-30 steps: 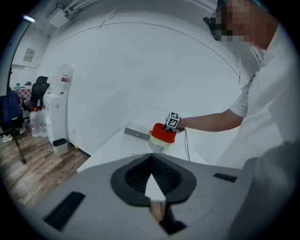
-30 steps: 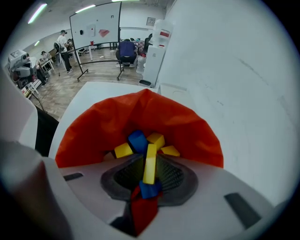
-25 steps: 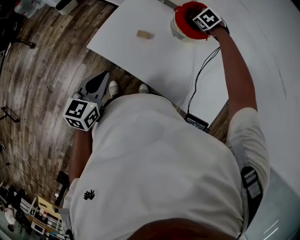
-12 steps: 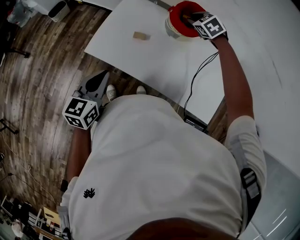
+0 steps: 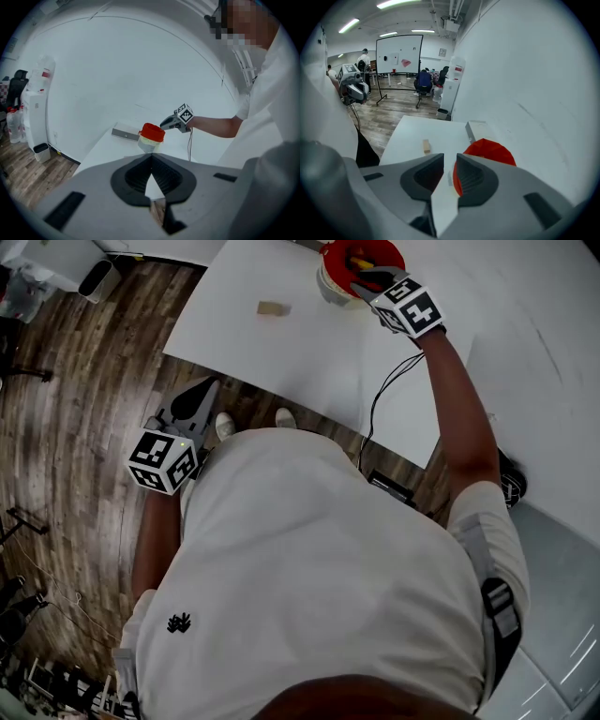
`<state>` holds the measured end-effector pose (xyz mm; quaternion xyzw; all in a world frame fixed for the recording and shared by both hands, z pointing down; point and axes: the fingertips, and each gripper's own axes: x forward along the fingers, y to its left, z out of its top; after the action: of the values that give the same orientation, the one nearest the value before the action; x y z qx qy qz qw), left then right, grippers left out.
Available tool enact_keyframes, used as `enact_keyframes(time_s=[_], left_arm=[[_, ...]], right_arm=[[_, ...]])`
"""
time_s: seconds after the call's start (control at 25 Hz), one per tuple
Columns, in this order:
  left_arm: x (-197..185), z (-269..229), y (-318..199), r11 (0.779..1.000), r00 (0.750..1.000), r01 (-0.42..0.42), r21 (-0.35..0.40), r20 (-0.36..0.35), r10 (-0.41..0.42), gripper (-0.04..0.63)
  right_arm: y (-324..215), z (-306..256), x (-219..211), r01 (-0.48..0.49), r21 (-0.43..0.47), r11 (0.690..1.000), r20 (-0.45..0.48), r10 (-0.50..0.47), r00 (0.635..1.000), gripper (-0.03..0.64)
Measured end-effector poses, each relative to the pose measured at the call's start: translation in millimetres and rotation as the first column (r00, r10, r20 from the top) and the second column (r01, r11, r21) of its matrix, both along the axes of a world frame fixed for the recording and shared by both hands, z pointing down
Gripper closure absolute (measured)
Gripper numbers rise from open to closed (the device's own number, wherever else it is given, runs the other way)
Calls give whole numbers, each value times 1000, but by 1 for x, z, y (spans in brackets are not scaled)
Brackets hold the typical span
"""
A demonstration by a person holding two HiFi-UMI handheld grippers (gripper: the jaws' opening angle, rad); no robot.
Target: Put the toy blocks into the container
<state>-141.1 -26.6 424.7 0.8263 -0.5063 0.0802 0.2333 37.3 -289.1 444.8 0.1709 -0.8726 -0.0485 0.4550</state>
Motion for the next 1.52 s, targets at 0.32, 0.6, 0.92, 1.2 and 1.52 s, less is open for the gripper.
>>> enact_keyframes(time_s=[0.32, 0.6, 0.92, 1.2, 1.52], left_arm=[[-7, 0, -4, 998, 998, -61, 0, -4, 61, 589], [-24, 4, -3, 997, 997, -72, -13, -3, 72, 589], [-44, 11, 0, 998, 999, -46, -40, 1, 47, 589], [-61, 15, -3, 998, 1000, -28, -58, 3, 28, 589], [-76, 21, -13, 996, 1000, -17, -86, 9, 18, 589]], right_arm=[[76, 25, -37, 78, -71, 994, 25, -76, 997, 531], [107, 76, -75, 167, -118, 979, -15, -170, 985, 501], [85, 120, -102, 219, -104, 970, -85, -228, 970, 480], [63, 154, -119, 228, -136, 964, -138, -246, 959, 456], [45, 192, -124, 251, -191, 949, -228, -292, 929, 443]])
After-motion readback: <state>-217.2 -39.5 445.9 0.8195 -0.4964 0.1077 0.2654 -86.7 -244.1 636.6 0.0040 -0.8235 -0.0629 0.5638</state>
